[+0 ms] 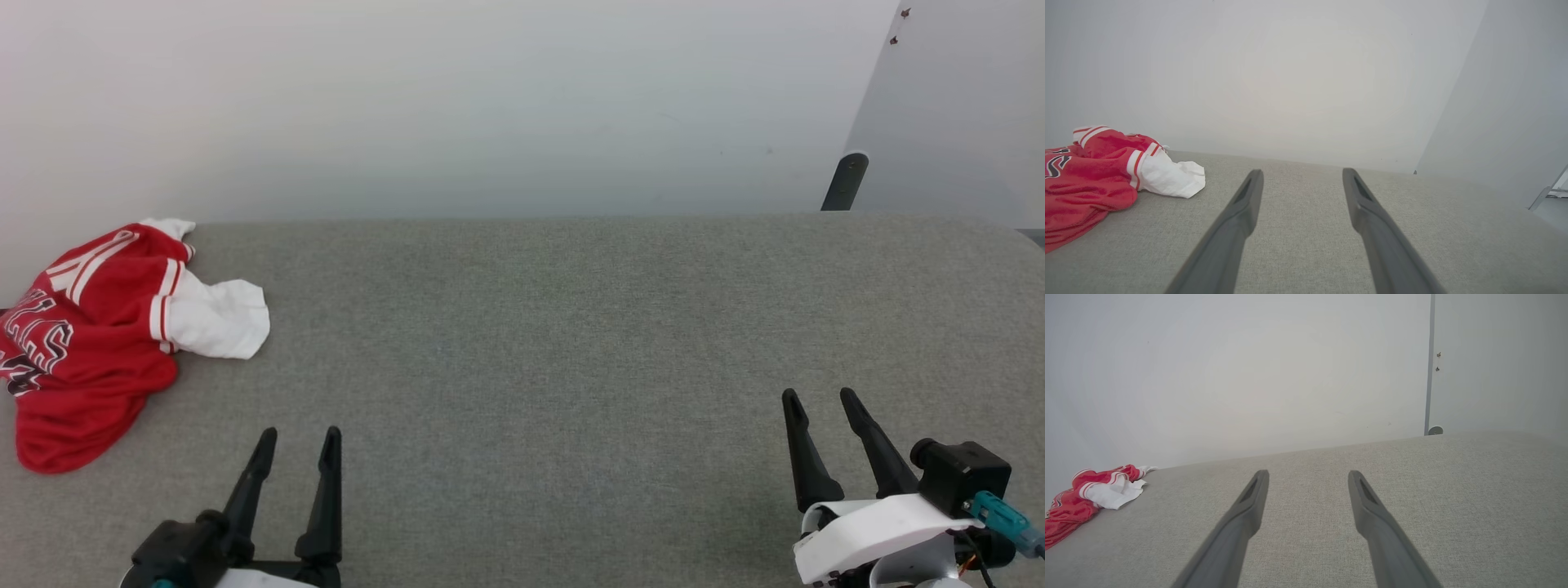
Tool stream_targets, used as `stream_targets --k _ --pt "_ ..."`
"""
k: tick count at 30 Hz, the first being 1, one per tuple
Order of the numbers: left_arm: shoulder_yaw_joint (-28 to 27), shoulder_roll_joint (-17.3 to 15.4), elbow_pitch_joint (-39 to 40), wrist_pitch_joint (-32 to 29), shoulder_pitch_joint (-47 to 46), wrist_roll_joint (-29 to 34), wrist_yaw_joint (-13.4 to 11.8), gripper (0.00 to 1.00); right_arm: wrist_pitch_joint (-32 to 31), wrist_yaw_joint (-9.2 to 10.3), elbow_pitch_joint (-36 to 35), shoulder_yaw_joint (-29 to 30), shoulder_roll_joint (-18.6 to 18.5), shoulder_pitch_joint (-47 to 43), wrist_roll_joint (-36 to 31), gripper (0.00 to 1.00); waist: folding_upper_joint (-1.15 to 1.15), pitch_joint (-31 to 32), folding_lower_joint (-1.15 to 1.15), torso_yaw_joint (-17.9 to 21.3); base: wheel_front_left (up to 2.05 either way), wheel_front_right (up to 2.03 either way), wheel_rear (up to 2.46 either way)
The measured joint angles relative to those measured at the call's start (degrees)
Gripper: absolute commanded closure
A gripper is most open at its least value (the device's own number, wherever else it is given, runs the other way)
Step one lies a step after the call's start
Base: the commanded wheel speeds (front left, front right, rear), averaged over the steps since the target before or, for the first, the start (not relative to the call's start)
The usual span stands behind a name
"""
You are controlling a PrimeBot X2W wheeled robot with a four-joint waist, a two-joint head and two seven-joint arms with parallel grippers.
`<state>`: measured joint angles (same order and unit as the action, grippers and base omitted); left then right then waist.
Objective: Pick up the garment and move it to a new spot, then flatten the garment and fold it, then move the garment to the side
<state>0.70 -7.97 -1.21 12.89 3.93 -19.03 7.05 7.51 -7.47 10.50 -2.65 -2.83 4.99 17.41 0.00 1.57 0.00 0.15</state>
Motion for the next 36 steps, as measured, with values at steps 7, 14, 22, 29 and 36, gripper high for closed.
stream_targets --k 7,14,22,29,36 --pt "0.0 0.05 0.67 0.77 0.38 2.71 0.05 0.0 0.6 0.0 -0.21 -0.22 -0.01 0.03 -2.92 0.0 0.0 0.04 0.0 0.03 0.0 0.0 0.0" --pt "0.0 -0.03 1.04 1.53 0.76 5.08 0.09 0.0 1.19 0.0 -0.44 -0.41 -0.02 0.26 -5.6 0.0 0.0 0.12 0.0 0.08 0.0 0.0 0.0" --pt "-0.18 -0.09 1.55 2.25 1.05 6.78 0.11 0.0 1.75 0.0 -0.64 -0.25 -0.03 0.27 -8.37 0.0 0.0 0.2 0.0 0.12 0.0 0.0 0.0" --pt "-1.47 0.54 0.45 2.25 0.98 6.0 0.26 0.0 1.81 0.0 -0.67 0.04 -0.05 0.23 -8.35 0.0 0.0 0.41 0.0 -0.94 0.0 0.0 0.0" --pt "-3.7 0.15 -1.23 2.25 0.7 5.97 -0.38 0.0 1.55 0.0 -0.52 -0.68 -0.07 -0.82 -7.65 0.0 0.0 1.06 0.0 -4.26 0.0 0.0 0.0"
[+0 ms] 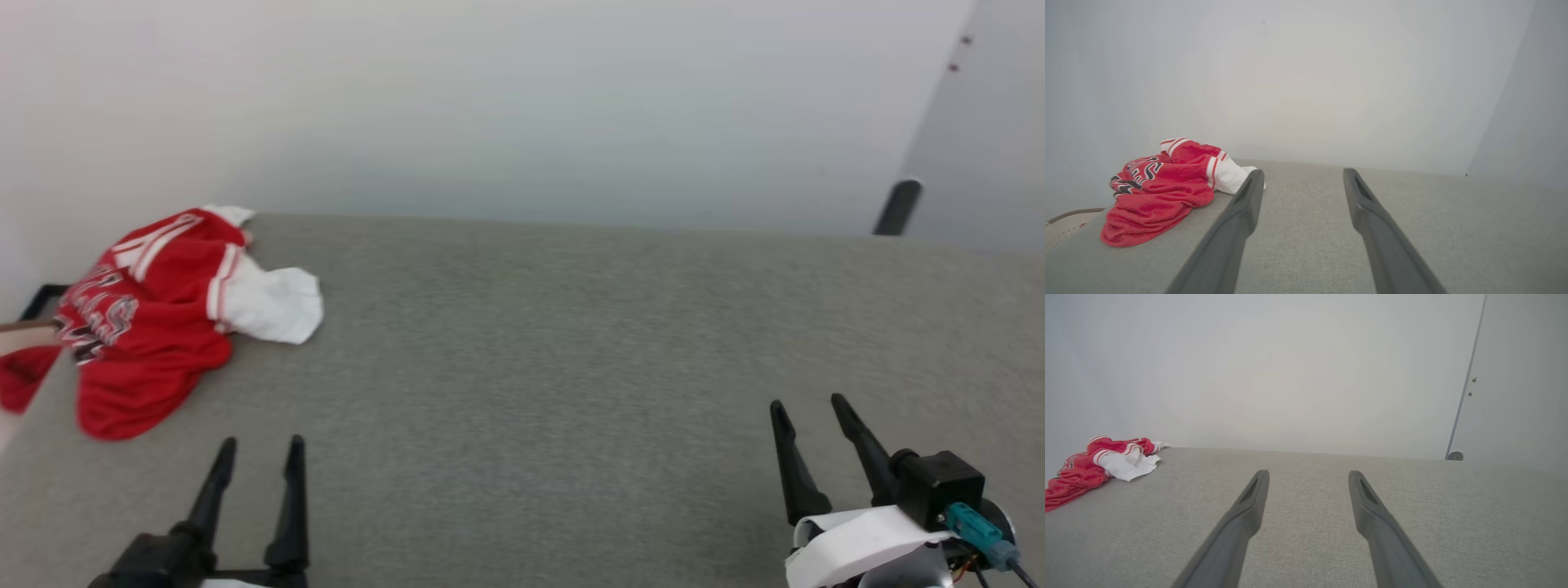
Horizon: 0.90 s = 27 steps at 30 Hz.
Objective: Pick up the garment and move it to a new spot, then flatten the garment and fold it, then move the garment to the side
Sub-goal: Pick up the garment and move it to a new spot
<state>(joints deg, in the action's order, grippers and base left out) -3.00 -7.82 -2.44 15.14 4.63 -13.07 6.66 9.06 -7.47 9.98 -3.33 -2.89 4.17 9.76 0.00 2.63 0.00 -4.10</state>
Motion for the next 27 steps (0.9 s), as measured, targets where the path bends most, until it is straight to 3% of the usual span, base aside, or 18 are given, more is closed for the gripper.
stream_targets --k 19,27 --pt "-6.16 -2.76 1.7 -1.76 3.14 -3.11 -2.97 0.0 1.03 0.0 3.88 -8.25 -0.01 0.99 4.71 0.0 0.0 3.71 0.0 -16.56 0.0 0.0 0.0" --pt "-6.9 -2.05 3.04 -3.26 3.32 -5.41 -3.63 0.0 1.21 0.0 5.78 -9.39 0.01 2.89 4.88 0.0 0.0 3.32 0.0 -20.59 0.0 0.0 0.0"
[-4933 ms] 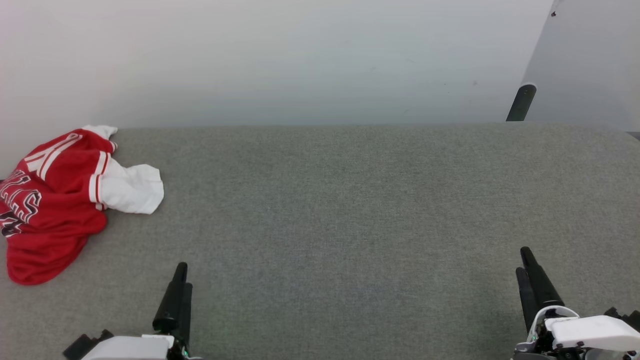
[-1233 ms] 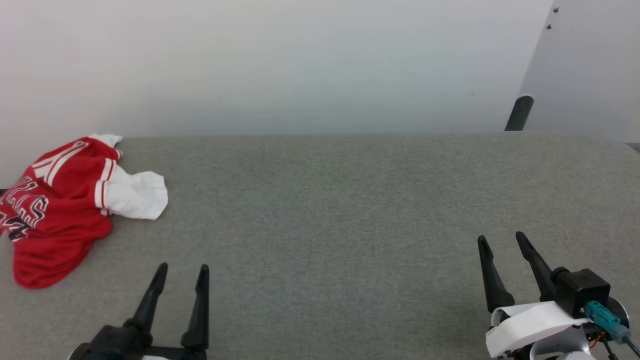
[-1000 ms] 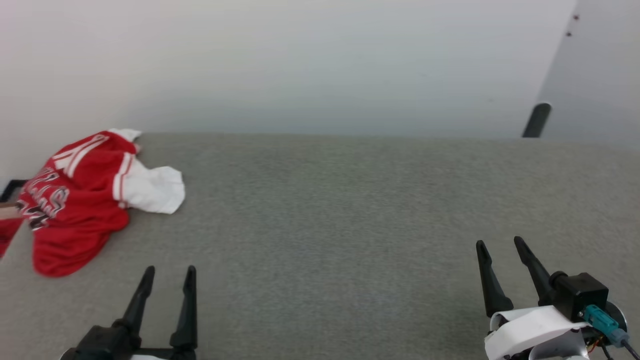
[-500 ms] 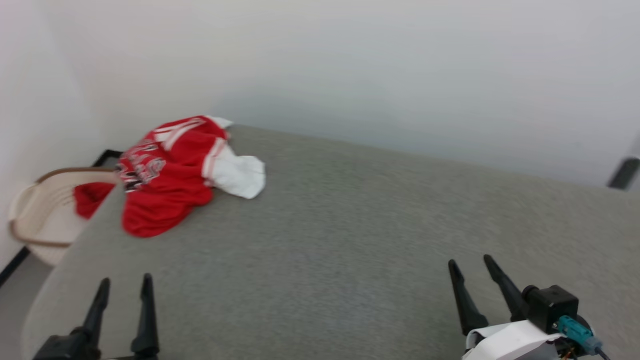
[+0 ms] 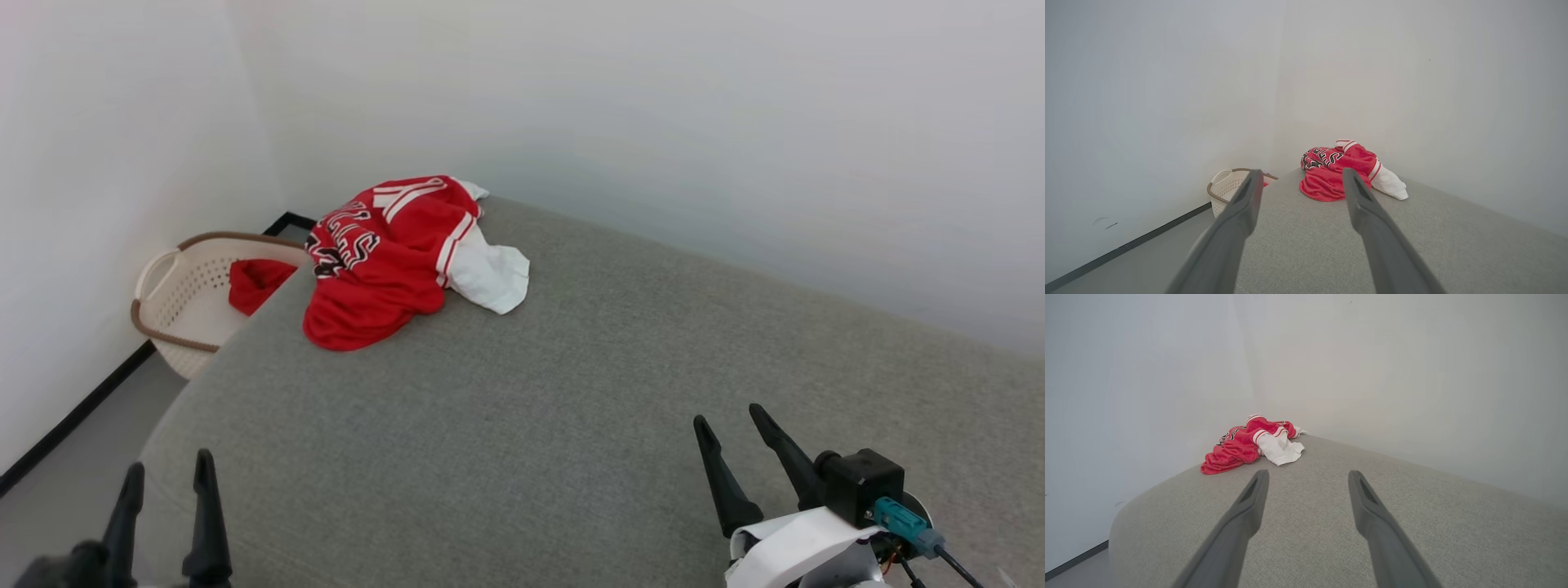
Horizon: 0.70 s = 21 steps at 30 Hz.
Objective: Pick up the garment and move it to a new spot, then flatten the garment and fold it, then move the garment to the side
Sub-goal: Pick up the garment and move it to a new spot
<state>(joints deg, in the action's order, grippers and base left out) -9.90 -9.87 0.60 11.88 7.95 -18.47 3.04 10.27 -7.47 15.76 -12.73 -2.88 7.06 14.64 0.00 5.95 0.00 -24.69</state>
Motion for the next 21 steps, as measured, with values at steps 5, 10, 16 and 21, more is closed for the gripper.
stream_targets --k 5,10,16,21 --pt "0.42 -1.12 -0.08 -5.04 -3.75 -2.68 0.65 0.0 -0.04 0.0 0.26 1.56 -0.02 -0.15 -0.55 0.0 0.0 -0.89 0.0 -0.63 0.0 0.0 0.0" --pt "0.31 -3.41 -0.21 -10.28 -10.66 -5.92 1.41 0.0 -1.58 0.0 -2.35 3.75 0.01 -0.19 -3.08 0.0 0.0 -2.89 0.0 -0.85 0.0 0.0 0.0" --pt "-1.09 -6.73 -2.66 -17.46 -22.34 -12.07 2.03 0.0 -4.6 -0.02 -7.57 5.64 0.03 1.91 -6.69 0.0 0.0 -7.68 0.0 -0.2 0.0 0.0 0.0" --pt "-2.11 -11.09 -7.84 -23.32 -32.72 -15.94 2.54 0.0 -6.92 -0.02 -12.09 6.35 -0.78 3.48 -8.1 0.0 0.0 -12.98 0.0 1.35 0.0 0.0 0.0"
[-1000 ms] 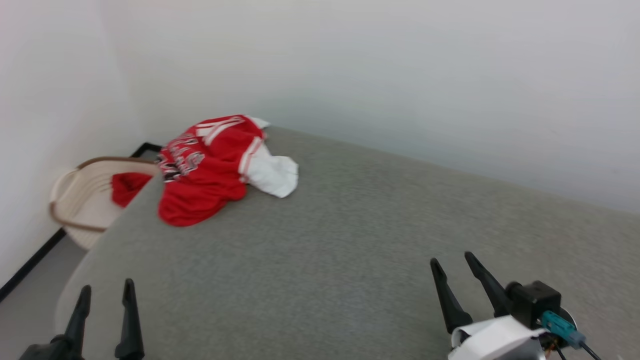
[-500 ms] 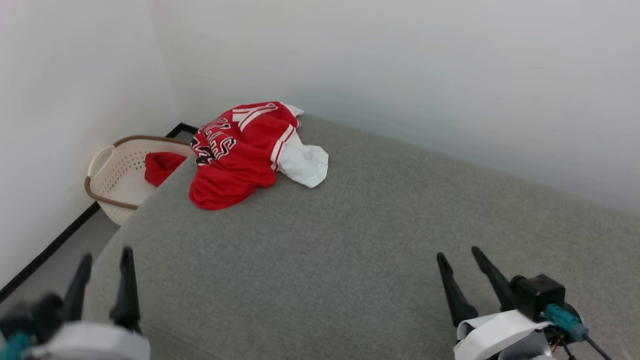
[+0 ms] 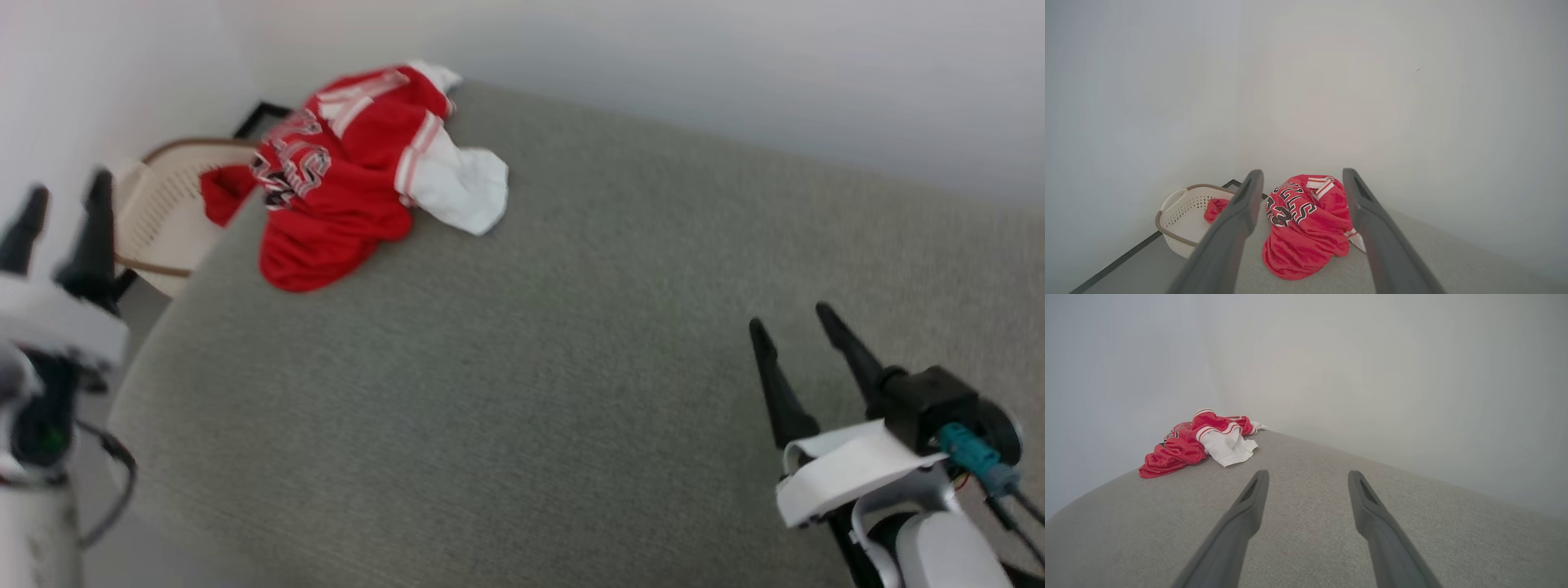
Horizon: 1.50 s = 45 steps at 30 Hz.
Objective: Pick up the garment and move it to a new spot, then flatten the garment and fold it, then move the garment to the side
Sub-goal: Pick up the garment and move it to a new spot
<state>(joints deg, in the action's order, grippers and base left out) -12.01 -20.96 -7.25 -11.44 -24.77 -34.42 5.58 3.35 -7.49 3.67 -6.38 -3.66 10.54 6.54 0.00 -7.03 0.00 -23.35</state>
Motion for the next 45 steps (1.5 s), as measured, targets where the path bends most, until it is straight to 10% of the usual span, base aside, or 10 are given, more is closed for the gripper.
stream_targets --k 21,38,40,45 --pt "3.81 -12.54 -34.1 -18.79 -31.77 -6.5 0.91 0.0 -5.41 0.0 -12.91 -0.34 -4.2 6.62 -0.23 0.0 0.0 -21.63 0.0 9.62 0.0 0.0 0.0" --pt "11.15 -13.14 -53.04 -20.71 -42.37 -3.86 1.55 0.0 -8.93 0.0 -18.94 -0.09 -4.25 7.14 0.51 0.0 0.0 -31.03 0.0 15.56 0.0 0.0 0.0" --pt "11.15 -12.95 -54.71 -20.19 -43.14 -4.38 1.56 0.96 -9.17 0.0 -18.97 -0.11 -4.22 7.14 0.52 0.0 0.0 -30.98 0.0 15.65 0.0 0.0 0.0" --pt "12.12 -11.63 -56.9 -16.62 -43.67 -4.45 1.74 1.0 -9.23 0.0 -18.48 -0.03 -3.98 6.51 1.11 0.0 0.0 -29.62 0.0 15.34 0.0 0.0 0.0"
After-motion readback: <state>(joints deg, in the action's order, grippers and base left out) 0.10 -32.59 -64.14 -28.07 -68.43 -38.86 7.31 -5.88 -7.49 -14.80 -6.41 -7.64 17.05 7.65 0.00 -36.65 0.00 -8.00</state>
